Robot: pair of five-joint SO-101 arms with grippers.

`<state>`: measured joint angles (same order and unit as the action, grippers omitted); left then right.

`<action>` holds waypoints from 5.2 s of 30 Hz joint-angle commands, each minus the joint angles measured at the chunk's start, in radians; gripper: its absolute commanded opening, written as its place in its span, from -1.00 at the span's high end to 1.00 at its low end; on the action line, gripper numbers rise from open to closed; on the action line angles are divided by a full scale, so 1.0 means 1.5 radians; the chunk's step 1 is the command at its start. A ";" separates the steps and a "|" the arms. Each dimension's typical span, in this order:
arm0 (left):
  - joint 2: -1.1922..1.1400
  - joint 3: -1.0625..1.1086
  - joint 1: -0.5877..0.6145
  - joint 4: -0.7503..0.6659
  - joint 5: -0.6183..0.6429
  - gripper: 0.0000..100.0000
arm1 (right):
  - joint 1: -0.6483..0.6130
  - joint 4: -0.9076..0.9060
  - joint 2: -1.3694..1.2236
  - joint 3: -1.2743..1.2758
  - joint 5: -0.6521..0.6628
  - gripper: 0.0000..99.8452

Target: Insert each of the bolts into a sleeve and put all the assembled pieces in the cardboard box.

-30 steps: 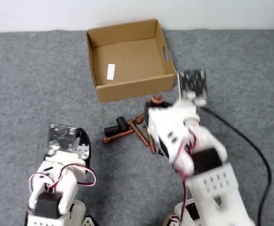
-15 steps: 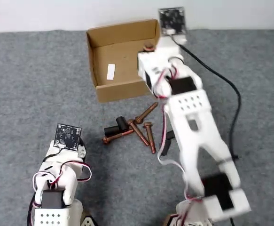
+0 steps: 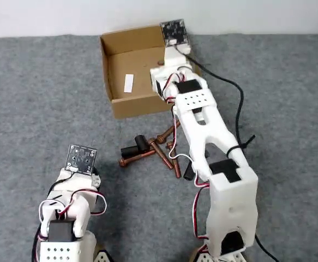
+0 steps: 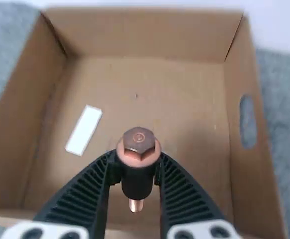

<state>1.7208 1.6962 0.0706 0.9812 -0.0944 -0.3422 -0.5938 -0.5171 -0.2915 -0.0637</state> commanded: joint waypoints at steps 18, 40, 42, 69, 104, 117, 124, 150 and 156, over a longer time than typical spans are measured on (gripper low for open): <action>0.002 -0.005 0.004 0.003 0.083 0.99 | -0.001 -0.096 0.032 -0.054 0.008 0.89; 0.004 -0.005 0.031 0.018 0.084 0.99 | -0.024 -0.630 0.232 -0.054 0.003 0.98; 0.005 -0.005 0.043 0.017 0.084 0.99 | -0.025 -0.669 0.232 -0.054 -0.010 0.98; 0.006 -0.005 0.044 0.017 0.084 0.99 | -0.035 -0.755 0.226 0.161 -0.278 0.61; 0.006 -0.005 0.040 0.018 0.084 0.99 | 0.022 -0.508 0.256 0.370 -0.274 0.98; 0.007 -0.011 0.039 0.018 0.084 0.99 | 0.024 -0.740 0.583 0.295 -0.250 0.98; 0.001 -0.142 0.029 0.074 0.085 0.99 | 0.066 -0.789 0.722 0.300 -0.250 0.98; -0.766 -0.819 -0.252 0.326 0.395 0.99 | 0.270 -0.734 1.236 0.639 -0.249 0.98; -0.902 -0.879 -0.327 0.251 0.479 0.99 | 0.272 -0.733 1.243 0.639 -0.251 0.98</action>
<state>0.4381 0.4503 -0.3744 1.4200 0.5669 0.0506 -1.7123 1.3410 0.6720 -0.4473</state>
